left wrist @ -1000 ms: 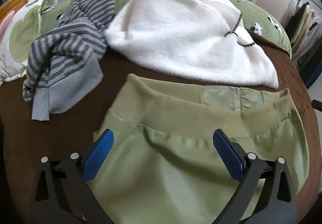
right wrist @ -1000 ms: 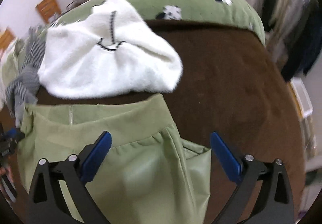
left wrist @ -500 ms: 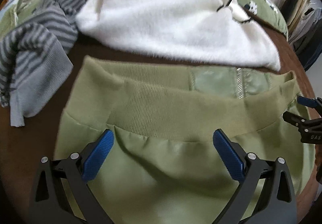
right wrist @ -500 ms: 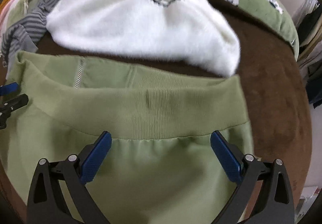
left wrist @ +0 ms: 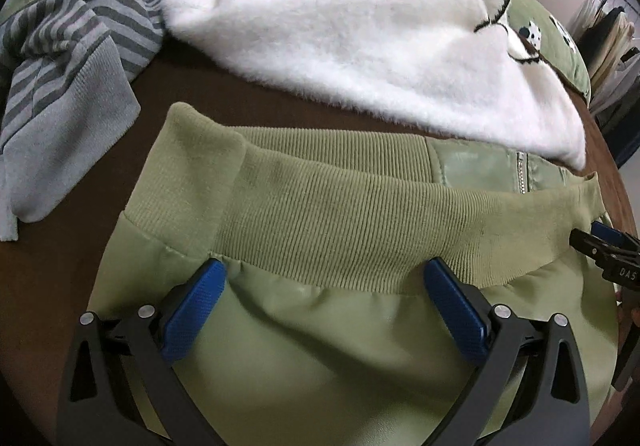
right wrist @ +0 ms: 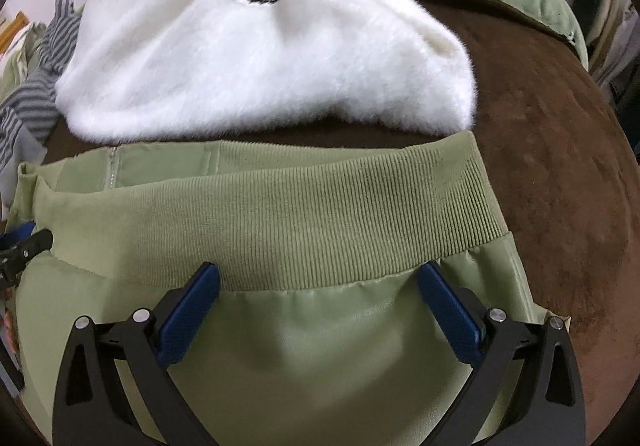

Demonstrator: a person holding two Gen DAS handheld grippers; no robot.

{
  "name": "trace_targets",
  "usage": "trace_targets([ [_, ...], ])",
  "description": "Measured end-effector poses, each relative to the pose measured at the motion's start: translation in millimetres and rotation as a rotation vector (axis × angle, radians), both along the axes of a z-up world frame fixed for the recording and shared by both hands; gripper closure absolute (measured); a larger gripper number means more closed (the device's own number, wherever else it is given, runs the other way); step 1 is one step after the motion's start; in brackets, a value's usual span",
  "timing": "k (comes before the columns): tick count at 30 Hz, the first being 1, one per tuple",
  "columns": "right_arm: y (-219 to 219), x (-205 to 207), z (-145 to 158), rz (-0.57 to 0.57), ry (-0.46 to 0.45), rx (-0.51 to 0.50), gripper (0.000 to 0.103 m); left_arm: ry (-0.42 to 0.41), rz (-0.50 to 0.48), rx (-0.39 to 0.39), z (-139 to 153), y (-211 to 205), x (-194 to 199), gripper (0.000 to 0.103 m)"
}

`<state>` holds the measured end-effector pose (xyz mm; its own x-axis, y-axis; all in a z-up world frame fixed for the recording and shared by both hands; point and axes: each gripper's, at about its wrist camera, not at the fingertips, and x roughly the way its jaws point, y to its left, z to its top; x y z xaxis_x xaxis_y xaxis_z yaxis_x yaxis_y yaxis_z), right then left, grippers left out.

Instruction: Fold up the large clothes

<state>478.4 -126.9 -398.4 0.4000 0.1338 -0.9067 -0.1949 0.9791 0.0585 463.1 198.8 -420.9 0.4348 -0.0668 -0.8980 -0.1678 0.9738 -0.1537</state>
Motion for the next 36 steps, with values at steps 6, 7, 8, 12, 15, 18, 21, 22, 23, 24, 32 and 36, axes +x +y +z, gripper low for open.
trace_targets([
  [6, -6.1, -1.2, -2.2, 0.002, -0.018, 0.013, 0.004, -0.041, -0.001, 0.012, -3.9, 1.2, 0.1, 0.005],
  [7, -8.1, -2.6, -2.2, 0.002, -0.017, 0.011, 0.004, -0.044, -0.002, 0.013, -3.8, 1.4, -0.3, 0.005],
  [8, -9.0, -3.2, -2.4, 0.002, -0.017, 0.011, 0.004, -0.046, -0.002, 0.015, -3.8, 1.1, -0.4, 0.005],
  [12, -6.0, -4.8, 0.4, 0.001, -0.025, 0.006, 0.005, -0.042, -0.003, 0.018, -3.2, 0.5, 0.0, 0.005],
  [15, -3.1, -11.6, 10.4, 0.008, -0.033, 0.001, 0.006, -0.035, -0.005, 0.014, 2.1, 1.5, -4.0, 0.005],
  [18, -7.1, -19.0, 31.3, -0.004, -0.064, -0.034, 0.006, -0.02, 0.001, 0.015, 13.0, -1.2, -8.8, 0.006],
  [21, -22.0, -28.7, 50.2, -0.029, -0.073, -0.02, 0.006, -0.039, -0.013, 0.005, 29.8, -5.4, -23.0, 0.006],
  [22, -25.4, -32.2, 54.6, -0.035, -0.075, -0.016, 0.006, -0.046, -0.023, -0.004, 36.2, -8.5, -29.1, 0.006],
  [23, -28.6, -36.1, 60.0, -0.041, -0.076, -0.015, 0.006, -0.049, -0.031, -0.006, 41.0, -11.8, -34.2, 0.006],
  [24, -33.4, -41.3, 65.5, -0.05, -0.076, -0.012, 0.006, -0.052, -0.044, -0.003, 47.6, -17.6, -41.8, 0.006],
  [32, -59.5, -93.5, 86.7, -0.099, -0.057, 0.002, 0.006, -0.039, -0.104, -0.039, 59.1, -53.4, -83.9, 0.006],
  [36, -75.0, -129.2, 91.9, -0.127, -0.063, 0.029, 0.006, -0.014, -0.065, -0.036, 46.0, -55.1, -95.7, 0.006],
])
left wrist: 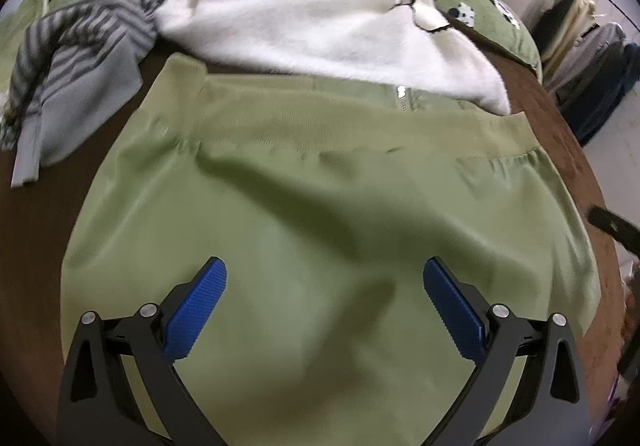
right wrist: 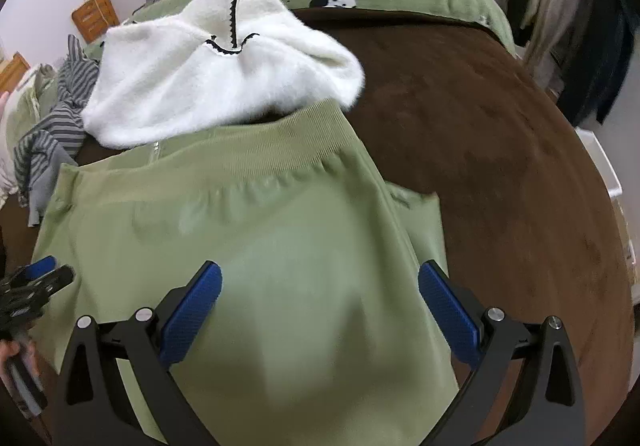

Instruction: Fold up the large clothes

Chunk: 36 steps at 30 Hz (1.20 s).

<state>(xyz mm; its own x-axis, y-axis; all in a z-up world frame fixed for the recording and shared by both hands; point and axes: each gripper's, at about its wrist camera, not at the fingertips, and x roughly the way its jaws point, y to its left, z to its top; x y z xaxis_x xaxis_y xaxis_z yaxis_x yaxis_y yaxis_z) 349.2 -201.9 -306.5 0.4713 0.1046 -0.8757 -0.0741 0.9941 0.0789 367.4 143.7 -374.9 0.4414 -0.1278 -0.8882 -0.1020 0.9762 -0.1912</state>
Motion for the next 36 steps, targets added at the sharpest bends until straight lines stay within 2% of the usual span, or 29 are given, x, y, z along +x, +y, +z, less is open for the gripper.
trace_targets([
  [5, -19.2, -38.9, -2.2, -0.054, 0.022, 0.02, 0.006, 0.015, 0.015, 0.041, -20.1, 2.6, -12.0, 0.006],
  [11, -49.6, -77.7, -21.8, -0.163, 0.086, 0.154, 0.006, 0.007, -0.016, 0.092, -38.2, -2.7, -15.7, 0.006],
  [16, -71.3, -103.8, -41.0, -0.289, 0.137, 0.3, 0.006, -0.002, -0.01, 0.096, -39.8, -3.8, -16.1, 0.006],
  [18, -79.0, -110.1, -48.3, -0.337, 0.138, 0.412, 0.006, -0.003, -0.011, 0.097, -40.1, -4.5, -16.3, 0.006],
  [21, -86.3, -113.9, -61.2, -0.395, 0.144, 0.574, 0.006, -0.001, -0.011, 0.094, -40.6, -4.4, -16.2, 0.006],
  [23, -89.6, -113.9, -71.5, -0.437, 0.156, 0.643, 0.006, 0.001, -0.013, 0.093, -40.6, -4.0, -16.2, 0.006],
  [26, -94.2, -117.7, -79.0, -0.498, 0.141, 0.705, 0.006, 0.0, -0.016, 0.092, -40.8, -3.3, -15.9, 0.006],
  [29, -94.7, -116.6, -81.2, -0.492, 0.107, 0.744, 0.005, -0.001, -0.018, 0.093, -41.2, -3.2, -16.1, 0.006],
  [32, -94.9, -103.2, -82.6, -0.496, 0.091, 0.798, 0.005, -0.003, -0.018, 0.093, -41.2, -3.4, -16.5, 0.006],
  [36, -95.9, -85.0, -87.2, -0.526, 0.093, 0.817, 0.005, -0.004, -0.021, 0.092, -41.4, -3.1, -17.3, 0.006],
])
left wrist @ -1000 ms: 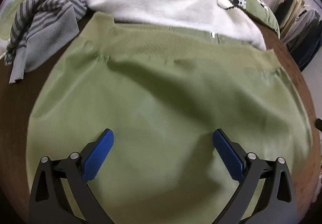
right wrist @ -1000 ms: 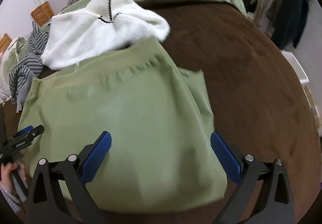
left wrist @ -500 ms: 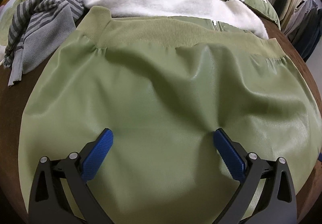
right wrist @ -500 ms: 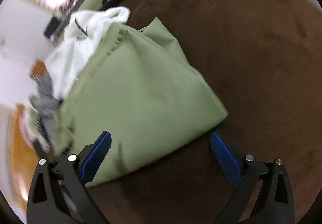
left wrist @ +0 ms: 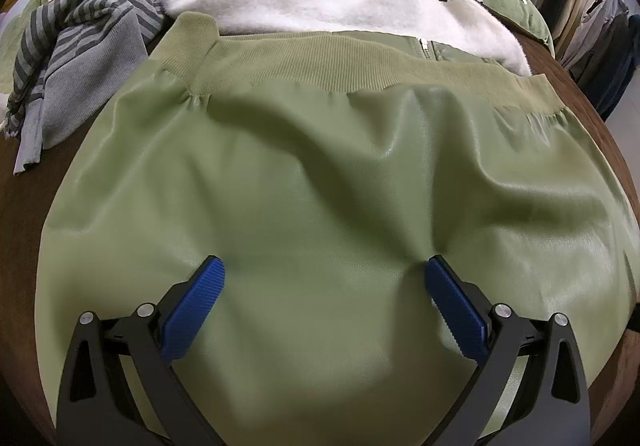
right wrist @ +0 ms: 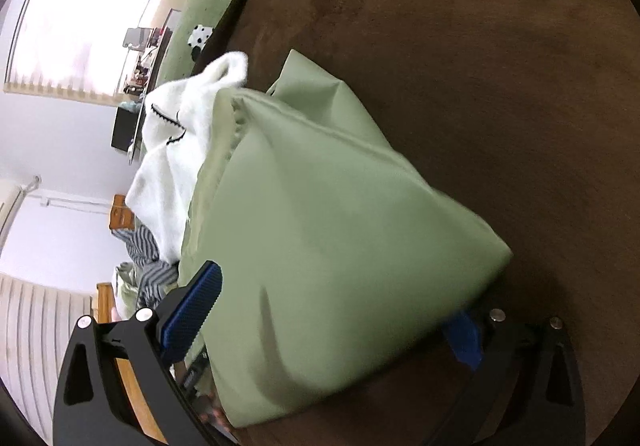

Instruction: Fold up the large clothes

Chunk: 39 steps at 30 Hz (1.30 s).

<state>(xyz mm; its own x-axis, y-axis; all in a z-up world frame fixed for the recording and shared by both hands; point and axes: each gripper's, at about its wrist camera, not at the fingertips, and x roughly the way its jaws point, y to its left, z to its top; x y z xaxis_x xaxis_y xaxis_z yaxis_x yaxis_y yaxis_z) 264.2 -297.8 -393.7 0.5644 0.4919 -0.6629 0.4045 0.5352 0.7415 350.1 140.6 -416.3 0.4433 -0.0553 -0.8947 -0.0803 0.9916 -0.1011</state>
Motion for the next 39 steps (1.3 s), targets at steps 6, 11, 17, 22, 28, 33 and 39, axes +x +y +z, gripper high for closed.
trace_targets([
  [6, -6.3, -2.1, -2.5, -0.061, 0.028, -0.008, 0.05, 0.007, -0.008, 0.011, -0.1, -0.7, 0.3, 0.006],
  [11, -5.4, -6.0, 11.3, -0.033, -0.037, 0.006, 0.078, 0.021, -0.016, 0.02, -0.3, -1.8, 2.3, 0.006],
  [17, 16.3, 3.4, 58.2, 0.048, -0.137, -0.052, 0.087, 0.032, -0.022, 0.042, -0.7, -3.4, 3.6, 0.006],
  [22, 38.9, 6.2, 104.0, 0.107, -0.23, -0.059, 0.087, 0.046, -0.023, 0.072, -1.5, -7.1, 4.9, 0.005],
  [28, 76.5, 10.7, 153.1, 0.191, -0.336, -0.056, 0.087, 0.052, -0.022, 0.097, -2.0, -8.8, 5.6, 0.005],
  [33, 112.5, 18.3, 177.7, 0.266, -0.398, -0.055, 0.087, 0.068, -0.027, 0.112, -1.5, -9.4, 7.5, 0.005],
  [39, 161.9, 27.2, 197.5, 0.395, -0.445, -0.089, 0.087, 0.075, -0.036, 0.141, -0.6, -11.1, 7.0, 0.005],
])
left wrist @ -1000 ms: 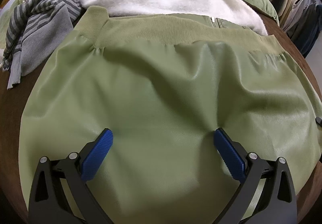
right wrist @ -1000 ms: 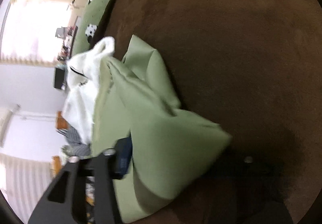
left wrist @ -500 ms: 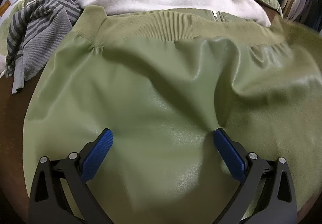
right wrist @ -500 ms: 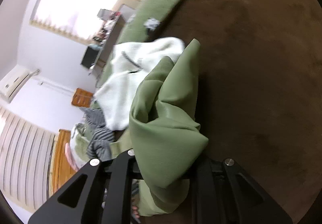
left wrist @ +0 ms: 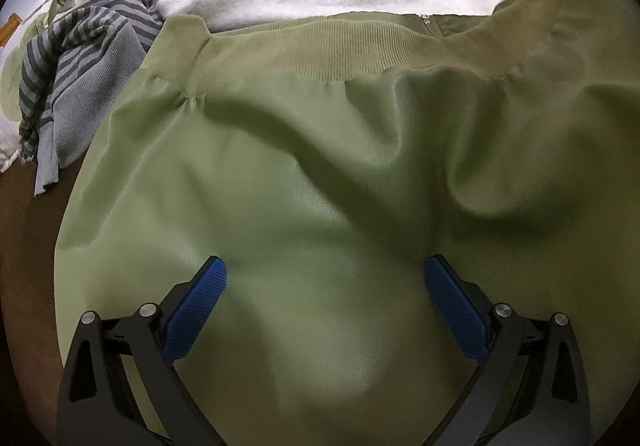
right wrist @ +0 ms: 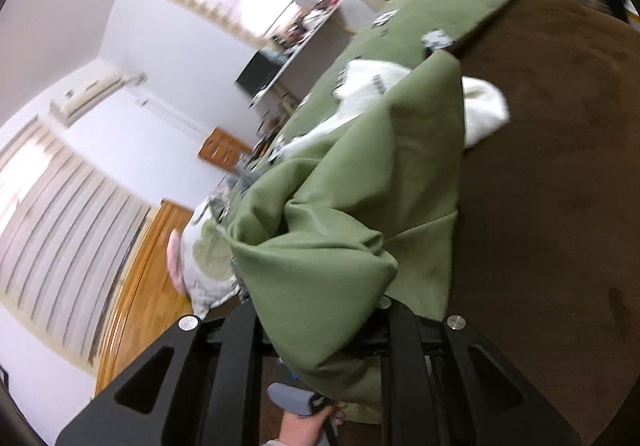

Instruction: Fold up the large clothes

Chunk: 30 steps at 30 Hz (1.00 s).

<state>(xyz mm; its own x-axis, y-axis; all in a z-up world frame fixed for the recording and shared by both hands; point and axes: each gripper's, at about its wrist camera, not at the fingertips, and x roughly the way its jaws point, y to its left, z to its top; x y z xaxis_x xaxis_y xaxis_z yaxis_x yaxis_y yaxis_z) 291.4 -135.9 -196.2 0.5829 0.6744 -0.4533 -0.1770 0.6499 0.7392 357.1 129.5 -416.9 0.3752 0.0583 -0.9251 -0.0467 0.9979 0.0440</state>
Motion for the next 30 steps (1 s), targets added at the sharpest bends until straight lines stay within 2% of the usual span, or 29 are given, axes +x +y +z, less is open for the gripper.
trace_targets([
  [4, 23.6, 5.7, 4.5, 0.049, -0.015, -0.024, 0.087, 0.01, -0.004, 0.016, 1.0, -1.0, 0.4, 0.005],
  [9, 31.4, 11.4, 6.5, 0.034, -0.012, -0.044, 0.087, 0.014, -0.006, 0.023, 3.4, -0.5, 0.8, 0.006],
  [14, 39.6, 4.0, 13.7, 0.022, -0.014, -0.066, 0.087, -0.037, -0.019, 0.052, 19.6, 5.5, -4.0, 0.006],
  [21, 80.2, 2.6, 23.6, 0.091, -0.05, -0.128, 0.086, -0.073, 0.078, 0.025, 57.5, 60.5, -32.7, 0.006],
  [30, 159.4, 3.5, 16.3, 0.195, -0.079, -0.197, 0.086, -0.037, 0.217, -0.004, 70.3, 127.2, -97.8, 0.006],
])
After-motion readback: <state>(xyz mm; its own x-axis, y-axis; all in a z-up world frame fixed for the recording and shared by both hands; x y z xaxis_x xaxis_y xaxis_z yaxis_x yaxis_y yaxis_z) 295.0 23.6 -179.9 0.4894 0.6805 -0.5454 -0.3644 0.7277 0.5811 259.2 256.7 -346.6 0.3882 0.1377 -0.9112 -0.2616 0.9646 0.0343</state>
